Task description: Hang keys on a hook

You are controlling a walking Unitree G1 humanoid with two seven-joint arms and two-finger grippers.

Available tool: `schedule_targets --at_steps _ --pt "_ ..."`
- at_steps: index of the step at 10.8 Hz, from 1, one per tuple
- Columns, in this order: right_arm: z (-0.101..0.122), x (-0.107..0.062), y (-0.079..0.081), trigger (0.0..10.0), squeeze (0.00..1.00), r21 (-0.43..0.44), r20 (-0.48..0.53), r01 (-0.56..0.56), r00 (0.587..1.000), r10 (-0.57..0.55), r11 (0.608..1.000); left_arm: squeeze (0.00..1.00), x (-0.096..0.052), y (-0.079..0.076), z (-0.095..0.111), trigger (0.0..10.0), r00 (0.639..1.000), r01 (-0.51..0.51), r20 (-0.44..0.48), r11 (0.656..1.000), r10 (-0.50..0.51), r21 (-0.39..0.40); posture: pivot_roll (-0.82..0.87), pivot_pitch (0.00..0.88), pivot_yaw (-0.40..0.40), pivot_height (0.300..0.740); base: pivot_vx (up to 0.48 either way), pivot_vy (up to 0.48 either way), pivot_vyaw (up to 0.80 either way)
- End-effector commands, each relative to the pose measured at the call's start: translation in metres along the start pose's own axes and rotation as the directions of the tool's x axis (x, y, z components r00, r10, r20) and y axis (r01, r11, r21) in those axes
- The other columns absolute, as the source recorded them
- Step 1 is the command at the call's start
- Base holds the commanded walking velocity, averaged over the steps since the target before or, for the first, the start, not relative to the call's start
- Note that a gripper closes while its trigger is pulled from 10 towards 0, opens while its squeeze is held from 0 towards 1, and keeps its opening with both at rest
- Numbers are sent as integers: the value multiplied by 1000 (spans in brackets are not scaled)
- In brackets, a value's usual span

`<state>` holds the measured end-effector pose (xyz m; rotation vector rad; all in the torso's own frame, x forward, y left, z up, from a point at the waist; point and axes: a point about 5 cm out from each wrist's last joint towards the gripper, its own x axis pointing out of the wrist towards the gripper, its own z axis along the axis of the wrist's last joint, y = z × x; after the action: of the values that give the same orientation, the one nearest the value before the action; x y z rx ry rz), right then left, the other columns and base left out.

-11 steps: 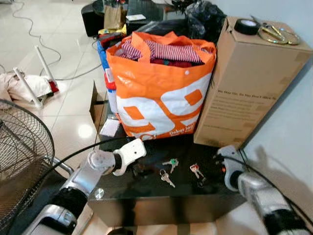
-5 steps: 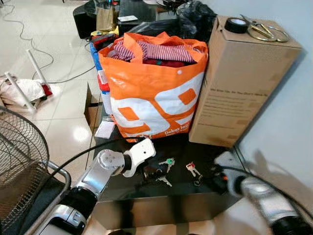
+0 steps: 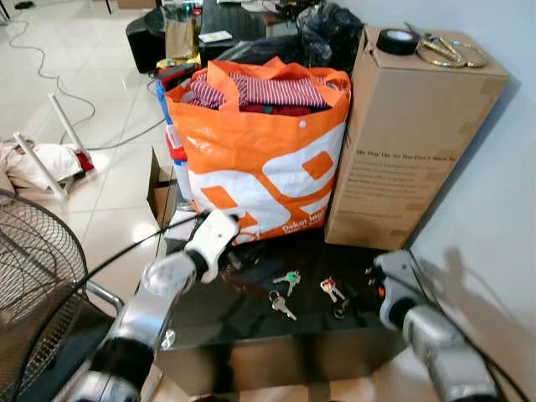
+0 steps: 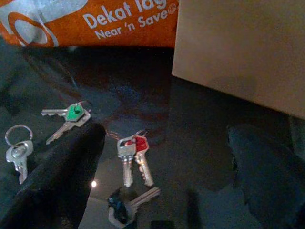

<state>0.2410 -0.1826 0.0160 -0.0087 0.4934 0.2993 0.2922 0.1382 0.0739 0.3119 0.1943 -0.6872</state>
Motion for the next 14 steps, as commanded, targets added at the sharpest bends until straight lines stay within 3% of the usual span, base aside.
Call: schedule_targets --at_steps 1,4,7,9,10,12,13,14 --pt "9 0 3 10000 0 39 52 2 999 -4 999 0 -1 4 7 10000 999 -35 25 999 35 3 -190 0 70 740 0 -289 0" --pt "19 6 18 10000 0 -35 92 -41 995 44 999 0 -5 3 7 10000 998 -61 7 998 61 7 -167 0 69 740 0 -364 533" --pt "23 14 13 10000 0 -44 67 -62 996 65 997 0 -10 3 1 10000 998 -43 -37 999 44 25 -147 0 50 740 0 -280 267" --pt "21 17 15 10000 0 -84 42 -95 994 99 992 0 -13 -3 -5 10000 993 88 -91 994 -81 66 -131 0 32 740 0 0 0" --pt "16 20 17 10000 0 -110 5 -127 992 129 986 0 -20 -10 -14 10000 970 203 -152 976 -189 77 -122 0 24 740 0 0 0" --pt "8 24 16 10000 0 -118 -58 -122 992 115 985 0 -22 -9 -16 10000 955 250 -180 966 -234 71 -119 0 16 740 0 0 0" --pt "0 25 11 10000 753 -112 -129 -112 987 98 987 0 -21 -9 -16 10000 937 303 -200 951 -285 66 -119 0 11 740 0 0 0" --pt "-7 25 15 10000 1000 -110 -182 -193 968 171 975 0 -20 -11 -14 10000 925 337 -198 941 -326 27 -126 0 9 740 0 0 0"
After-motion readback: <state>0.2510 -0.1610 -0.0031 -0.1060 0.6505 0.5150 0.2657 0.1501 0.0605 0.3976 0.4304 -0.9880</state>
